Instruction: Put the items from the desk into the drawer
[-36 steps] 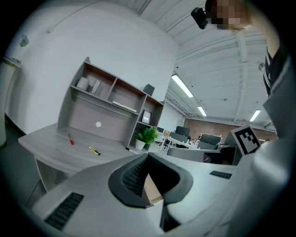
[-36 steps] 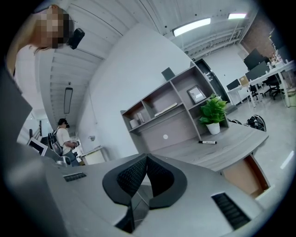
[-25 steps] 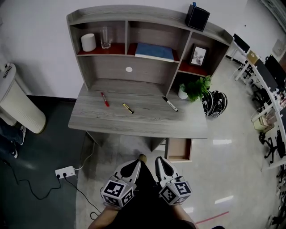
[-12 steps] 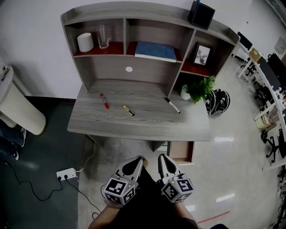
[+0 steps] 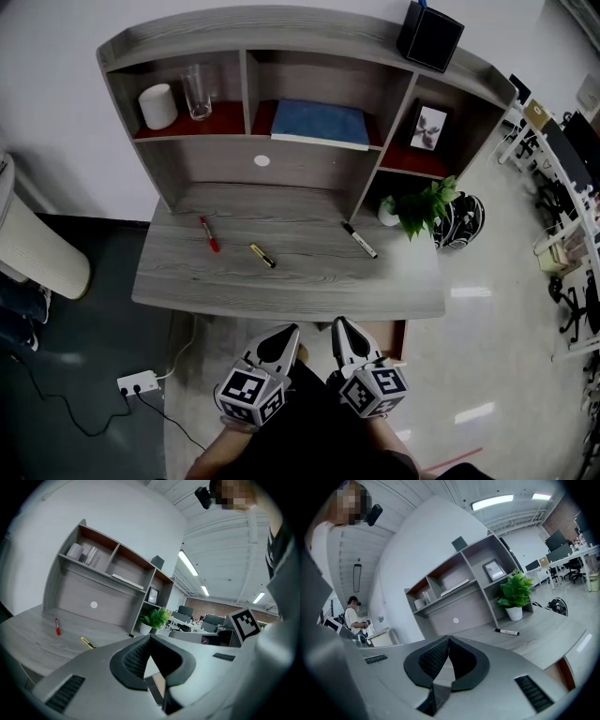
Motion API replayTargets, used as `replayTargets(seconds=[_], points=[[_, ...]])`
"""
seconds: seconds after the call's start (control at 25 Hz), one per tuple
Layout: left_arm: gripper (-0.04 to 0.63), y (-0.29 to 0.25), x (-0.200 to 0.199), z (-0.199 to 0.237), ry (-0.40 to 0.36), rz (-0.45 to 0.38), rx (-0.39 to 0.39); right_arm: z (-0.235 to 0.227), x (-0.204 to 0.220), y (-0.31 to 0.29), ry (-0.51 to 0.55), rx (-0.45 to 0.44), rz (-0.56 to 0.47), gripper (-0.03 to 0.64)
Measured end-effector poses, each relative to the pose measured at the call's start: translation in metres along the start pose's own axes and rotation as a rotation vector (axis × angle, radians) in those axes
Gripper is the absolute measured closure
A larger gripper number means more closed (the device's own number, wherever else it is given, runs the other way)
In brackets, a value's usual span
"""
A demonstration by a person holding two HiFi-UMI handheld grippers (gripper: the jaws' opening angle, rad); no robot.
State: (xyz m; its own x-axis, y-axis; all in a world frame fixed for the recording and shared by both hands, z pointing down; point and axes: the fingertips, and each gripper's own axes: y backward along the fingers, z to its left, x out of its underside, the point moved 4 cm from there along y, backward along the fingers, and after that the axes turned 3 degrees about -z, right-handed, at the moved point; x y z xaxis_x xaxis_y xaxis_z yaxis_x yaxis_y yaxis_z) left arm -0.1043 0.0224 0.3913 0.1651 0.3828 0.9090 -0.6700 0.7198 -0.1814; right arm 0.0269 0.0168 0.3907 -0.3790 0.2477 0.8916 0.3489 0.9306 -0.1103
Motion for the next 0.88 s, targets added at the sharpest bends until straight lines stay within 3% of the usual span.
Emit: replayTargets(seconds=[0.4,0.88], points=[[0.581,-0.072,-0.029,0.027,-0.030,0.037,0.024,-0.044,-0.030,-0.057,0.003,0.034,-0.002,0.603],[0.580,-0.138,-0.033,0.043,-0.054,0.104,0.081,-0.096,-0.042,-0.096,-0.014,0.101,-0.015,0.603]])
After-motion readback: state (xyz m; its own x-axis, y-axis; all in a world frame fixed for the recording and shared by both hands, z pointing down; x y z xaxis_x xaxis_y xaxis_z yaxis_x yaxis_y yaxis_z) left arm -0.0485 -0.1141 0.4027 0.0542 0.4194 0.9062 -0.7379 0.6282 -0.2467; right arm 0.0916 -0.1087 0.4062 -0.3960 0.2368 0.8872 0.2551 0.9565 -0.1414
